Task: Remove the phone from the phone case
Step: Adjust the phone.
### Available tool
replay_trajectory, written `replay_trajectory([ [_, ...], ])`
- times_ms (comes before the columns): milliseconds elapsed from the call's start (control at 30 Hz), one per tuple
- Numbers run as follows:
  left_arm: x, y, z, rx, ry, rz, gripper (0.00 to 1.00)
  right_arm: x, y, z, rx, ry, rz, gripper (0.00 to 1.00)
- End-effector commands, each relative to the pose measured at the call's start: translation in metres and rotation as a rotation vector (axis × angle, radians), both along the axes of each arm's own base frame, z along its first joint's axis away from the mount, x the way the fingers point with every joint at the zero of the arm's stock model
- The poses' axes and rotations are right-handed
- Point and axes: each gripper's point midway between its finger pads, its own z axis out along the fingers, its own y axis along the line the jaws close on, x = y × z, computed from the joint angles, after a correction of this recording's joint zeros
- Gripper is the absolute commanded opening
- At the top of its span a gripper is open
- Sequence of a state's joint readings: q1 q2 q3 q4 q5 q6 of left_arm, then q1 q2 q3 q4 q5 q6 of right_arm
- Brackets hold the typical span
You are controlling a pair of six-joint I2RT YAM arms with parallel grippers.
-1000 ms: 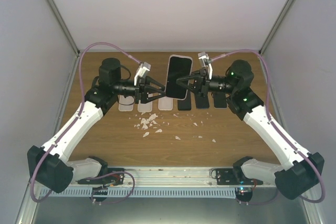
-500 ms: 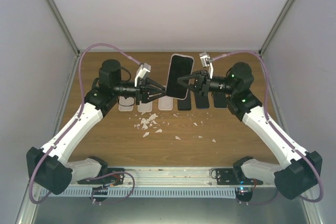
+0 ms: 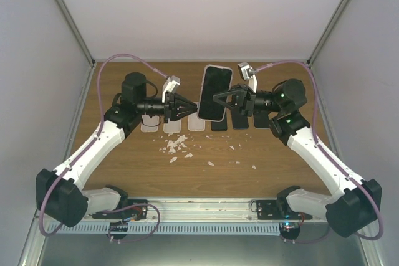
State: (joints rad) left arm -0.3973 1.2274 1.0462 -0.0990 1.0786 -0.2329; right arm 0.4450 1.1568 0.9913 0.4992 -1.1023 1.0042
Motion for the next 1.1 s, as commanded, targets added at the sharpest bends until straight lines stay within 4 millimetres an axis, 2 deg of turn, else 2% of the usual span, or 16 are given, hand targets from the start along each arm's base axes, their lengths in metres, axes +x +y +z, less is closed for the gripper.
replay_trajectory([
  [0, 0.001, 0.001, 0.004, -0.02, -0.02, -0.007, 0.25, -0.019, -0.006, 0.029, 0.048, -0.11, 0.026, 0.01],
  [167, -0.03, 0.004, 0.028, -0.085, -0.069, -0.131, 0.43, -0.008, -0.007, 0.024, 0.018, -0.133, -0.05, 0.0],
  [300, -0.043, 0.007, 0.042, -0.116, -0.096, -0.159, 0.51, 0.009, -0.008, 0.019, -0.029, -0.178, -0.164, 0.01],
  [400, -0.045, 0.006, 0.048, -0.126, -0.089, -0.164, 0.53, 0.014, -0.009, 0.018, -0.042, -0.19, -0.2, 0.0],
  [633, -0.027, -0.001, 0.05, -0.121, -0.065, -0.091, 0.52, 0.016, -0.009, 0.015, -0.045, -0.193, -0.203, 0.0],
  [833, -0.009, -0.007, 0.039, -0.085, -0.052, -0.028, 0.45, 0.015, -0.008, 0.016, -0.037, -0.189, -0.19, 0.01],
  [967, -0.006, -0.01, 0.036, -0.073, -0.059, -0.014, 0.44, 0.016, -0.007, 0.016, -0.032, -0.183, -0.185, 0.01],
  [1067, 0.01, -0.008, 0.023, -0.018, -0.054, 0.075, 0.34, 0.014, -0.007, 0.017, -0.025, -0.18, -0.169, 0.01],
])
